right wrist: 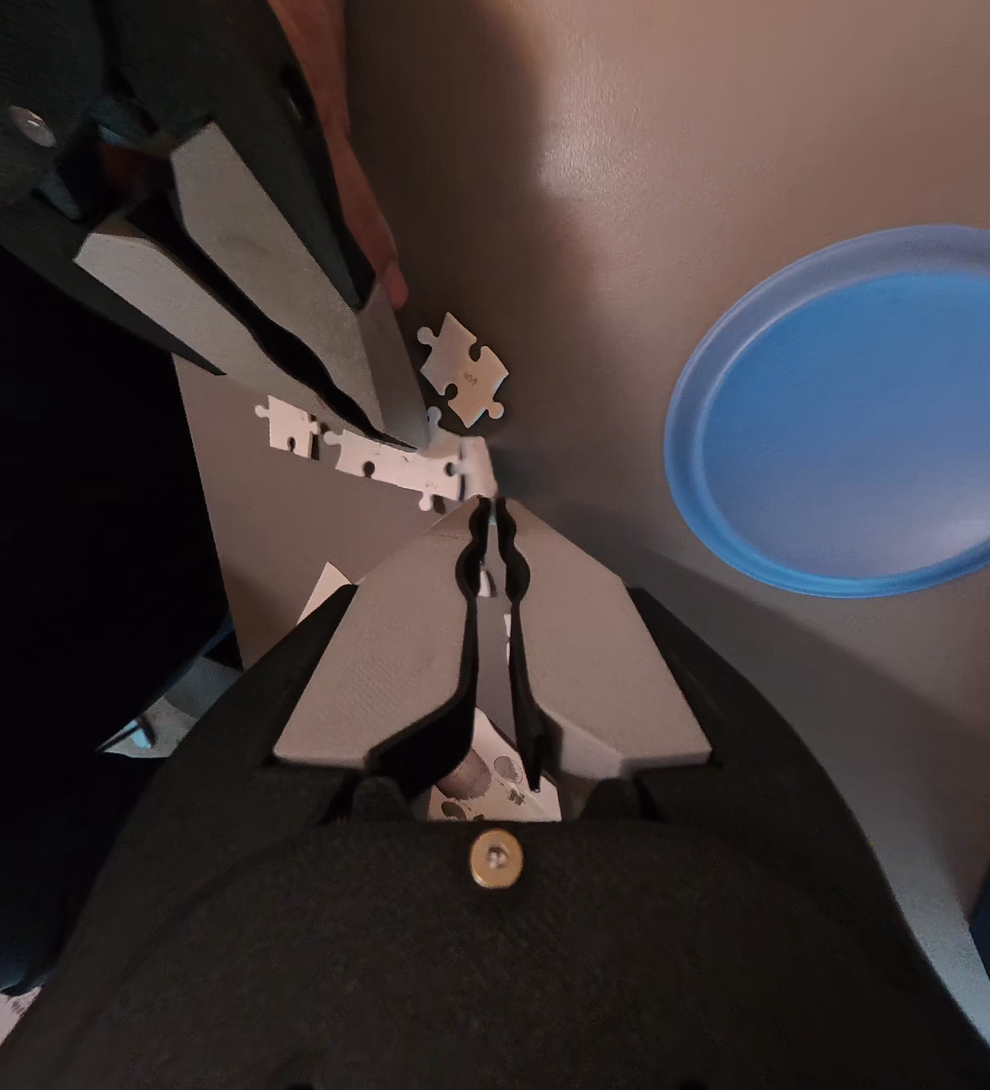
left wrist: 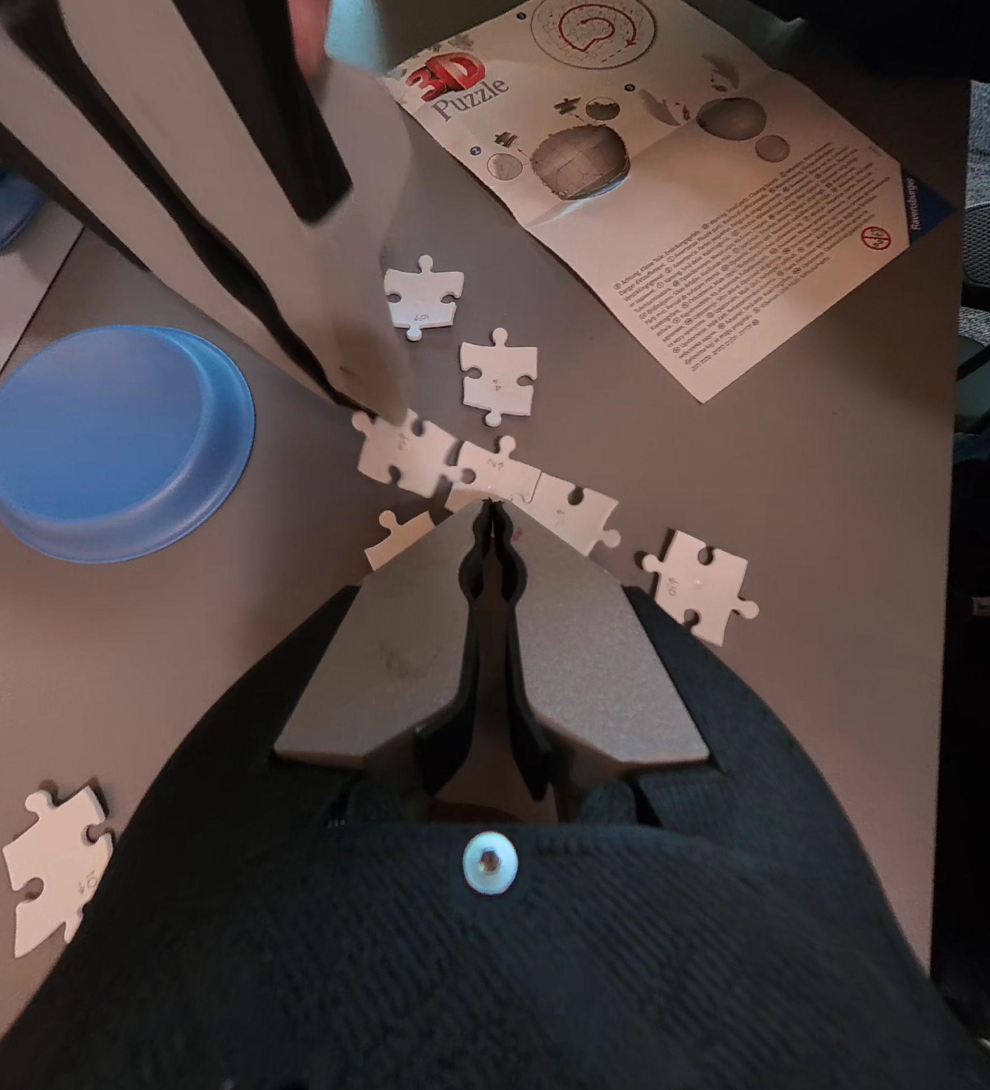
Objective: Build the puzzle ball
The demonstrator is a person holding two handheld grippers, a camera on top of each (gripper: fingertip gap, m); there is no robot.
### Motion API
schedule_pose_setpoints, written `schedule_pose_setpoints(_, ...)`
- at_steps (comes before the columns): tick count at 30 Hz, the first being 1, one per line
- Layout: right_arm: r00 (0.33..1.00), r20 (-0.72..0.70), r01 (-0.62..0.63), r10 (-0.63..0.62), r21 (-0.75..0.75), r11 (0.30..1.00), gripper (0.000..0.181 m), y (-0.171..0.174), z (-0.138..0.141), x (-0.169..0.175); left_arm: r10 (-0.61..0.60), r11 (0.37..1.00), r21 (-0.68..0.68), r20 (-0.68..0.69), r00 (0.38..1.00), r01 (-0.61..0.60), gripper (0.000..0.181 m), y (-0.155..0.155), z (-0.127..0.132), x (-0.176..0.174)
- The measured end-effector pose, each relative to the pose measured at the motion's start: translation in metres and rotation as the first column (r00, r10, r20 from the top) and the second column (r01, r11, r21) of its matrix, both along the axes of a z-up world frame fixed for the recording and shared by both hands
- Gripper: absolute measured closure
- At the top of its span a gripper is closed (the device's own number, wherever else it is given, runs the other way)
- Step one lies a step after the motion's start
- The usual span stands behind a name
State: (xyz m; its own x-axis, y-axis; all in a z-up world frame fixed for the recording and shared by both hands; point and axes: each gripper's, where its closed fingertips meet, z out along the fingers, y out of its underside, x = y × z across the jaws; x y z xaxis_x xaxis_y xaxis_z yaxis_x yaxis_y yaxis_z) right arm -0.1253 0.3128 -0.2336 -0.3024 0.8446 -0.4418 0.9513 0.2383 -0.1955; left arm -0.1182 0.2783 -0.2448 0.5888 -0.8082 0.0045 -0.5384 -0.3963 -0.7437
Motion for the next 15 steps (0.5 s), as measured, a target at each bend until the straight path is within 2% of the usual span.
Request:
schedule_pose_setpoints(8,0.977,-0.139,0.157,-0.16,-0.038,0.987,0.181,0.018,0.027,-0.012,0.09,0.995,0.04,0.0,0.996,-0.09,0.181,0.011,0.005,-0.013)
schedule_pose_setpoints(12,0.948,-0.193,0.239,-0.252,-0.089,0.967,0.181,0.021,0.036,-0.01,0.051,0.994,0.086,0.111,0.993,-0.061,0.181,0.008,0.028,-0.01)
schedule_pose_setpoints(15,0.918,-0.234,0.289,-0.319,-0.153,0.945,0.181,0.016,0.043,-0.006,0.011,0.996,0.087,0.096,0.995,-0.019,0.181,0.005,0.026,-0.009)
